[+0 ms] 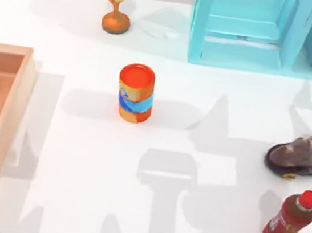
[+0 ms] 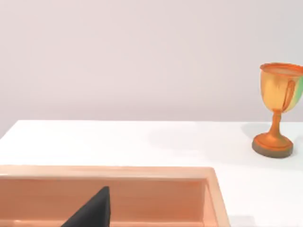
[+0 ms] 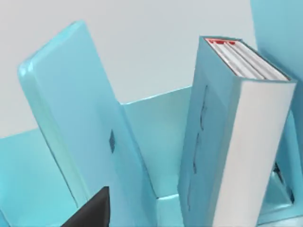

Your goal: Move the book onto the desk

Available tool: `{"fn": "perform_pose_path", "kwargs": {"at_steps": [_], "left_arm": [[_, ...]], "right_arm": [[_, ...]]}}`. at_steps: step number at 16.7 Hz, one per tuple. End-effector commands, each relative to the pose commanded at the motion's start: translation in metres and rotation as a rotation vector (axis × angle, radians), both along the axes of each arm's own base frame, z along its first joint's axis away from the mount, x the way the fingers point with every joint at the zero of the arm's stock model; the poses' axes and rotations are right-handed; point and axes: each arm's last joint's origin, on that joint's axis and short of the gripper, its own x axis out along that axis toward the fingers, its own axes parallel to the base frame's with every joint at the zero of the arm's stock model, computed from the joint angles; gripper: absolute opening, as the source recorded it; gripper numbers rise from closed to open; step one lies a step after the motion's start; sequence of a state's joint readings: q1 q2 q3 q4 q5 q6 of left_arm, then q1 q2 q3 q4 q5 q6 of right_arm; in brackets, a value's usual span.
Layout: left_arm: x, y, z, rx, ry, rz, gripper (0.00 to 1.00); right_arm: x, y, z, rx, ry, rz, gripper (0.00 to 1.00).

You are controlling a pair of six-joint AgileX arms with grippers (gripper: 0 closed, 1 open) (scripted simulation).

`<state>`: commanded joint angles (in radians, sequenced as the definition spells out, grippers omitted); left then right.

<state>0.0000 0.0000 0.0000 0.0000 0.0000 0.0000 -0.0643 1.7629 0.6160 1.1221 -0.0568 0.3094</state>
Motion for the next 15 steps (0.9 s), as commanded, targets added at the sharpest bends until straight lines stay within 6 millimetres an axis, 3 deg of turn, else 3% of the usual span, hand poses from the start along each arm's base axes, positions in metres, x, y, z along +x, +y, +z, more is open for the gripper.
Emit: {"fn": "perform_pose_path", "kwargs": {"at_steps": [4, 7, 15], "left_arm": [[0.0, 0.0, 0.0, 0.0, 0.0, 0.0, 1.0], [0.0, 0.0, 0.0, 0.0, 0.0, 0.0, 1.0], [0.0, 0.0, 0.0, 0.0, 0.0, 0.0, 1.0]], "right_arm": [[0.033, -0.005, -0.055, 0.063, 0.005, 0.003, 1.0], [0.043, -0.006, -0.08, 0.091, -0.001, 0.007, 1.0], [0.047, -0.005, -0.084, 0.097, -0.001, 0.011, 1.0]]}}
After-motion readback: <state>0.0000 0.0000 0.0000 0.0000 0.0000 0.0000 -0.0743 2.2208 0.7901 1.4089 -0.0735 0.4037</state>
